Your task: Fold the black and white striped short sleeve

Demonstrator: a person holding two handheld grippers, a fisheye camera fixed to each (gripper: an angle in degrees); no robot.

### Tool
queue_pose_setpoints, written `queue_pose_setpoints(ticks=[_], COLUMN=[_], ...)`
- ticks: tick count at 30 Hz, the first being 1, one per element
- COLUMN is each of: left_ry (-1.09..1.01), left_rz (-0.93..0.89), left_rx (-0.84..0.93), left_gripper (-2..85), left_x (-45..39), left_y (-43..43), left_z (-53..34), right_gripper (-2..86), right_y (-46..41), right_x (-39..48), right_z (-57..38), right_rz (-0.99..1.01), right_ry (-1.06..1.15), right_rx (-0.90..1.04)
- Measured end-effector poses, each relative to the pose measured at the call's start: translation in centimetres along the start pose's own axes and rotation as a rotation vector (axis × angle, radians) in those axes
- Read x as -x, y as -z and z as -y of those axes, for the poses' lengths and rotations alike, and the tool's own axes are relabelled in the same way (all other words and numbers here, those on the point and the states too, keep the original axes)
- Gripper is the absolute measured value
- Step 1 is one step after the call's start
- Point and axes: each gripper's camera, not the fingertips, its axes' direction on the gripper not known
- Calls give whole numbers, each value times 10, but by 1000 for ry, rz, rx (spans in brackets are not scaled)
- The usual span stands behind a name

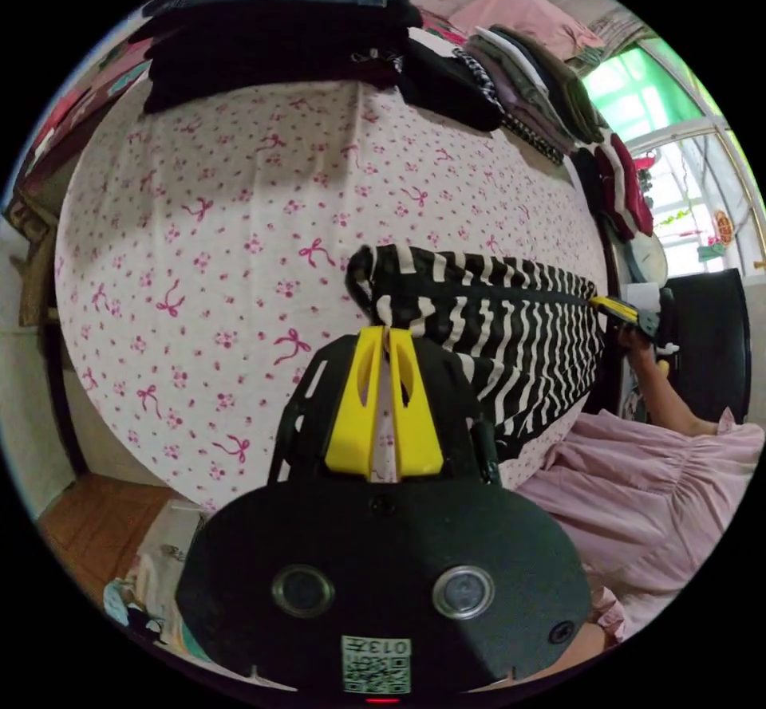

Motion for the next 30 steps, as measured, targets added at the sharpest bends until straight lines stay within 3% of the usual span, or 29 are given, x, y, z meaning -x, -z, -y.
queue_pose_setpoints(ticks=[4,9,13,16,21,30], left_ry=[49,62,58,-2,12,54], left_rz=[42,-47,-98,-7,-104,-95], left_rx=[4,25,90,122,148,-92], left_gripper=[26,91,55,29,39,73], left_x=[16,12,-3,-19,-7,14], left_y=[11,24,4,-3,6,72], left_z=[-34,-99,-139,-153,-187,-171], right_gripper=[2,1,1,0,2,17], right_y=[11,40,37,24,24,18], right_x=[-6,4,38,72,76,90], right_z=[-3,-7,2,19,35,91], right_rz=[-44,-1,57,54,33,58], right_ry=[-9,24,157,261,261,345], right_rx=[-15,-122,-125,-100,-104,-133])
